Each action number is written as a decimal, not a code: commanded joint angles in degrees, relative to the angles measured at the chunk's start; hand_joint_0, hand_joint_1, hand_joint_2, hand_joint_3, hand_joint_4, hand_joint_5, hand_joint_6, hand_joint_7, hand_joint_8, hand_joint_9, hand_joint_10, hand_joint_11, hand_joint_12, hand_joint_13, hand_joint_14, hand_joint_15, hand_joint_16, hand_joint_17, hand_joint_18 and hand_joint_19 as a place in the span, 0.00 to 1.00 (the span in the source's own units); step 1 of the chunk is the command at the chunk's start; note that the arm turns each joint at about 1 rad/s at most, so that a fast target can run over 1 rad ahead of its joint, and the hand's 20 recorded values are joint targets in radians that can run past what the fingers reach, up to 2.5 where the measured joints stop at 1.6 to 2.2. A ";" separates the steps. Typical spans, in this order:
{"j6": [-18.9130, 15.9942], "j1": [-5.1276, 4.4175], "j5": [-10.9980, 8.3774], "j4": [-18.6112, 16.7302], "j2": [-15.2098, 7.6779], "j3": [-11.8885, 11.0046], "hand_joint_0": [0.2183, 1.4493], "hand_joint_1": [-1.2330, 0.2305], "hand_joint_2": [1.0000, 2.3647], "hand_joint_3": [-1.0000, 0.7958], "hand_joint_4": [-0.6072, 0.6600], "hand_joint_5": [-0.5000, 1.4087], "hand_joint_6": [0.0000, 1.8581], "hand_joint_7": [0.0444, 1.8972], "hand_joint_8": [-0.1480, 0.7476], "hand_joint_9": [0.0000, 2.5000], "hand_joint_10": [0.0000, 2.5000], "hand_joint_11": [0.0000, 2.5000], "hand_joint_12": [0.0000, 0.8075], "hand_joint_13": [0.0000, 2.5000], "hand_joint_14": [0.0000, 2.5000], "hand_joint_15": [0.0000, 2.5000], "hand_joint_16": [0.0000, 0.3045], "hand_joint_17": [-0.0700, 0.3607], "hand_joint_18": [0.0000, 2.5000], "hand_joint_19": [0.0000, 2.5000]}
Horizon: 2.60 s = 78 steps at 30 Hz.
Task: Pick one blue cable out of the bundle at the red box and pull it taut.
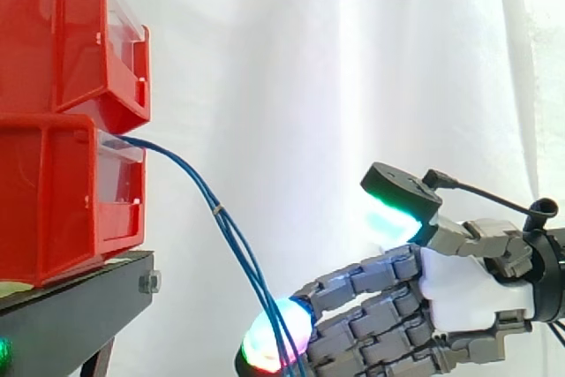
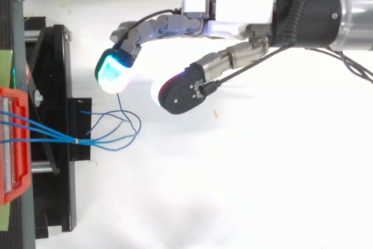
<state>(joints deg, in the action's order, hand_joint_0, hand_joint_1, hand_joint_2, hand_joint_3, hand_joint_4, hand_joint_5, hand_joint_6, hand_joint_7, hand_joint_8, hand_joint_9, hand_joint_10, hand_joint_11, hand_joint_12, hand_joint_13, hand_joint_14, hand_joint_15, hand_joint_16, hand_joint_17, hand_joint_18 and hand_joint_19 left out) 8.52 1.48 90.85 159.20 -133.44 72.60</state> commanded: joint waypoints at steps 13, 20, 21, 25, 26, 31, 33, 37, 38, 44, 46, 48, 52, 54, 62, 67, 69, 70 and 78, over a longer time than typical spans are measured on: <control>0.00 -2.44 -1.20 -5.13 -2.44 -2.02 0.19 0.49 0.00 0.28 0.73 0.16 0.27 0.35 0.48 0.05 0.00 0.00 0.44 0.01 0.00 0.02 0.19 0.46 0.00 0.06; 1.41 -3.59 -2.79 -5.31 -2.44 -2.55 0.20 0.48 0.00 0.28 0.75 0.17 0.27 0.37 0.48 0.06 0.00 0.00 0.44 0.02 0.00 0.02 0.19 0.46 0.00 0.06; 1.50 -3.67 -2.87 -5.31 -2.44 -2.55 0.20 0.48 0.00 0.28 0.76 0.17 0.27 0.38 0.48 0.06 0.00 0.00 0.44 0.02 0.00 0.02 0.18 0.46 0.00 0.06; 1.93 -4.11 -3.23 -5.57 -2.88 -2.55 0.21 0.47 0.00 0.28 0.77 0.17 0.27 0.39 0.48 0.06 0.00 0.00 0.43 0.03 0.00 0.02 0.18 0.45 0.00 0.06; 1.76 -4.11 -3.23 -6.10 -3.32 -2.55 0.21 0.46 0.00 0.28 0.77 0.17 0.27 0.39 0.48 0.07 0.00 0.00 0.43 0.03 0.00 0.02 0.18 0.45 0.00 0.06; 1.50 -4.55 -3.40 -9.96 -4.46 -2.55 0.22 0.46 0.00 0.28 0.78 0.18 0.27 0.40 0.48 0.07 0.00 0.00 0.43 0.03 0.00 0.02 0.18 0.45 0.00 0.06; 1.50 -4.73 -3.40 -9.79 -4.46 -2.55 0.22 0.46 0.00 0.28 0.77 0.18 0.27 0.41 0.48 0.07 0.00 0.00 0.43 0.03 0.00 0.02 0.18 0.44 0.00 0.06; 1.23 -4.73 -3.31 -9.79 -4.37 -2.55 0.23 0.46 0.00 0.28 0.78 0.18 0.27 0.42 0.48 0.07 0.00 0.00 0.42 0.03 0.00 0.02 0.18 0.44 0.00 0.06; 1.23 -4.82 -3.31 -9.88 -4.37 -2.55 0.23 0.46 0.00 0.28 0.78 0.18 0.27 0.42 0.48 0.08 0.00 0.00 0.42 0.03 0.00 0.02 0.18 0.44 0.00 0.06; 1.50 -4.99 -3.31 -10.58 -4.37 -2.64 0.25 0.45 0.00 0.28 0.77 0.19 0.27 0.44 0.47 0.08 0.00 0.00 0.41 0.04 0.00 0.02 0.17 0.43 0.00 0.06; 1.50 -5.08 -3.31 -10.58 -4.37 -2.55 0.25 0.42 0.00 0.28 0.78 0.19 0.27 0.44 0.48 0.10 0.00 0.00 0.42 0.06 0.00 0.01 0.17 0.44 0.00 0.05; 1.58 -5.17 -3.31 -10.67 -4.46 -2.55 0.26 0.42 0.00 0.28 0.78 0.19 0.27 0.44 0.49 0.11 0.00 0.00 0.42 0.06 0.00 0.01 0.17 0.44 0.01 0.05; 1.67 -5.34 -3.67 -10.67 -4.46 -2.64 0.26 0.42 0.00 0.28 0.77 0.19 0.27 0.45 0.49 0.11 0.00 0.00 0.42 0.07 0.00 0.01 0.17 0.44 0.02 0.05; 1.67 -5.34 -3.67 -10.67 -4.46 -2.73 0.26 0.42 0.00 0.28 0.78 0.19 0.27 0.44 0.49 0.12 0.00 0.00 0.42 0.07 0.00 0.01 0.17 0.43 0.02 0.05; 2.11 -4.91 -3.75 -10.32 -4.46 -4.66 0.25 0.42 0.00 0.28 0.78 0.19 0.27 0.44 0.50 0.12 0.00 0.00 0.42 0.08 0.00 0.01 0.17 0.44 0.02 0.05; 2.73 -4.64 -4.46 -10.58 -4.46 -4.66 0.25 0.42 0.00 0.28 0.78 0.20 0.27 0.46 0.50 0.12 0.00 0.00 0.42 0.08 0.00 0.01 0.17 0.44 0.03 0.05; 2.81 -4.64 -4.54 -10.58 -4.46 -4.66 0.26 0.42 0.00 0.28 0.77 0.20 0.27 0.47 0.50 0.12 0.00 0.00 0.42 0.08 0.00 0.01 0.17 0.44 0.03 0.05; 2.90 -4.64 -4.54 -10.67 -4.46 -4.92 0.26 0.42 0.00 0.28 0.77 0.20 0.27 0.47 0.50 0.12 0.00 0.00 0.42 0.08 0.00 0.01 0.17 0.44 0.03 0.05; 3.43 -4.73 -4.54 -10.32 -4.46 -5.98 0.29 0.39 0.00 0.32 0.67 0.20 0.27 0.59 0.49 0.12 0.00 0.00 0.41 0.08 0.00 0.01 0.16 0.42 0.04 0.05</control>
<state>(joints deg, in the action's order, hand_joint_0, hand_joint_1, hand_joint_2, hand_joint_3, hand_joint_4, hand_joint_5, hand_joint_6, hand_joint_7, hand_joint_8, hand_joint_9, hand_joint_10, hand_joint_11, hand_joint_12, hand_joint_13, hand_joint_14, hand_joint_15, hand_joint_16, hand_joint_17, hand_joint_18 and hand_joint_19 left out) 11.73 -3.23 86.31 148.82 -137.88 66.93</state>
